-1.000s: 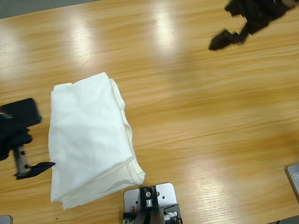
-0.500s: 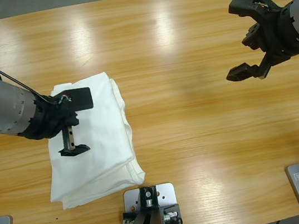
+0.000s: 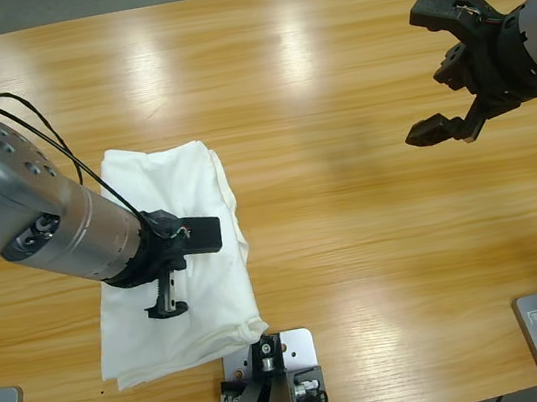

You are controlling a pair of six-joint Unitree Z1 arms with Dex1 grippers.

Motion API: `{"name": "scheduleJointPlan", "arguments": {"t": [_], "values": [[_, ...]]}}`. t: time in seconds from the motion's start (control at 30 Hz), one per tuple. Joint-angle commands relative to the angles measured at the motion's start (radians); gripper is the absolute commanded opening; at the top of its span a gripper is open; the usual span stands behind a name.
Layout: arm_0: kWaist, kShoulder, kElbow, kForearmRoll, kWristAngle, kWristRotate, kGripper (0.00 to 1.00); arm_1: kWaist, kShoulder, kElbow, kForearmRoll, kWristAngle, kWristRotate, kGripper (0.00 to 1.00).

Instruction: Fold clothes

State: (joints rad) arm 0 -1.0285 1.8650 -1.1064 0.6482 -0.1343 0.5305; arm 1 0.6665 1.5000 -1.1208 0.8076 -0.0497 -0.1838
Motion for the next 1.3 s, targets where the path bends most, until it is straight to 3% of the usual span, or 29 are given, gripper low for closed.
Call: {"name": "scheduleJointPlan", "arguments": {"t": [0.03,0.2,0.43,0.57,0.7,0.9,1.03,1.1,1.3], "values": [[-0.036,0.212,0.036,-0.004,-0.022,-0.142,0.991,0.004,0.011,0.038,-0.011,0.005,0.014,1.0],[0.12,0.26,0.023,-0.02,-0.007,-0.231,0.982,0.0,-0.015,0.039,0.0,-0.002,0.021,1.0],[0.48,0.3,-0.068,-0.021,0.103,-0.254,0.982,-0.007,-0.011,0.038,0.005,-0.002,0.023,1.0],[0.663,0.348,-0.192,-0.019,0.18,-0.413,0.982,-0.011,0.005,0.037,0.005,-0.002,0.023,1.0],[0.788,0.426,-0.421,0.025,0.193,-0.518,0.987,-0.013,0.046,0.033,-0.002,-0.001,0.023,1.0],[0.89,0.657,-0.995,0.368,0.177,-0.517,0.982,-0.05,0.109,0.014,-0.01,0.007,0.012,1.0],[0.952,0.781,-1.295,0.546,0.177,-0.537,0.982,-0.073,0.148,-0.005,-0.018,0.015,0.01,1.0],[0.972,0.808,-1.365,0.577,0.168,-0.541,0.982,-0.073,0.167,-0.013,-0.019,0.022,0.01,1.0],[0.962,0.785,-1.41,0.654,0.168,-0.536,0.987,-0.073,0.174,-0.042,-0.007,0.012,0.01,1.0]]}}
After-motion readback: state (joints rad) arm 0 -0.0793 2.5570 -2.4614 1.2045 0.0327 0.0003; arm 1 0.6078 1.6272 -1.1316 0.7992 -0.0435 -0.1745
